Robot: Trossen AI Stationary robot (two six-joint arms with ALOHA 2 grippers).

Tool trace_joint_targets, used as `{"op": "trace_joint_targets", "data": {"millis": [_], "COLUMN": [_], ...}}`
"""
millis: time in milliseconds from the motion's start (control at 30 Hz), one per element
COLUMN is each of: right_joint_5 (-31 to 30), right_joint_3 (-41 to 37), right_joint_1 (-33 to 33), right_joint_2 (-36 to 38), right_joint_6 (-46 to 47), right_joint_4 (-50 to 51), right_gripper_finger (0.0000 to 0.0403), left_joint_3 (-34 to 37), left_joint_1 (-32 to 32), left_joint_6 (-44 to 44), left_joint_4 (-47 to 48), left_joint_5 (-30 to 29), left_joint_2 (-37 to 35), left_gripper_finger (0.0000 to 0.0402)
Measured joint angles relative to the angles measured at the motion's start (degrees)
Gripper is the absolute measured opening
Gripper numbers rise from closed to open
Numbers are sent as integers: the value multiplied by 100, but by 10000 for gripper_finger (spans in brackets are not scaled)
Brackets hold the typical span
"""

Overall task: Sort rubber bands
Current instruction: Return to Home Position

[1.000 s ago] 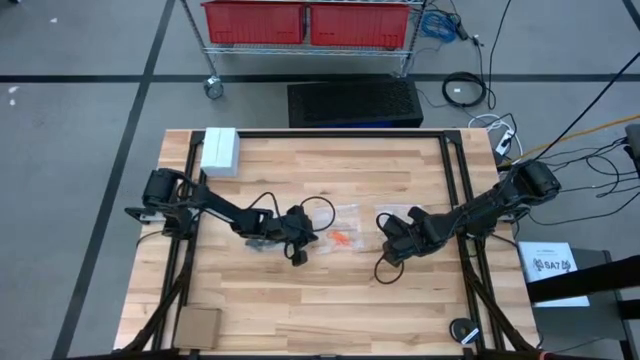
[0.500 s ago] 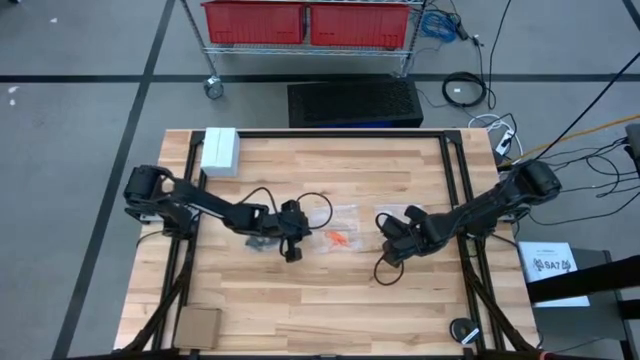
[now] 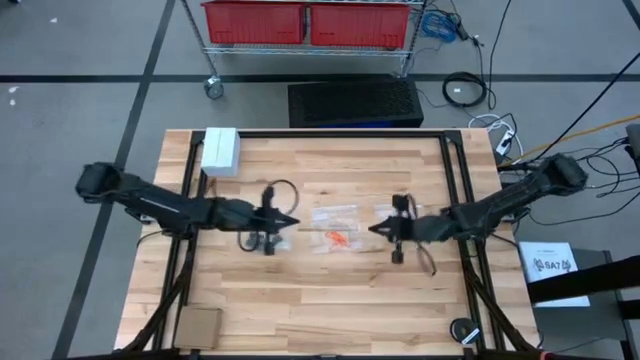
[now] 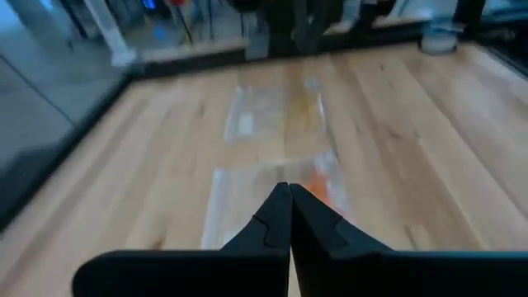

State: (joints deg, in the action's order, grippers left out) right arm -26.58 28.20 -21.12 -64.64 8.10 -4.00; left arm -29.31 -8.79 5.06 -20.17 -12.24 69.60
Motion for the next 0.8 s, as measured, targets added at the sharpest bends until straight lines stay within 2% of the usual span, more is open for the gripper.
{"op": "trace_joint_targets", "data": {"millis": [133,233,467,633,800], "right_joint_5": [264,277,273,249,87], "right_joint_3": [-756,-1163,-2129,-2762,-2678], "right_joint_1": [509,695,526,528,484], "right_joint_2": [800,1638,4145,5320,5988], "right_joint_6": [-833,-1166,-1435,-1322,-1625], "right_joint_4": [-1191,-1349,-1383,-1239,-807], "right_gripper_finger": [0,0,0,0,0], "left_joint_3": [733,1248,2299,2517,2525], "left_joint_1": [154,169,-115,-121,-190], "left_joint_6": [177,143,137,282,132], "left_joint_4": [-605,-584,-611,-131,1164], "left_joint_5": [-83,-383,-1064,-1401,-1573], "left_joint_2": [-766,-1499,-3415,-4411,-5198], "left_gripper_finger": [4,4,4,4,4]}}
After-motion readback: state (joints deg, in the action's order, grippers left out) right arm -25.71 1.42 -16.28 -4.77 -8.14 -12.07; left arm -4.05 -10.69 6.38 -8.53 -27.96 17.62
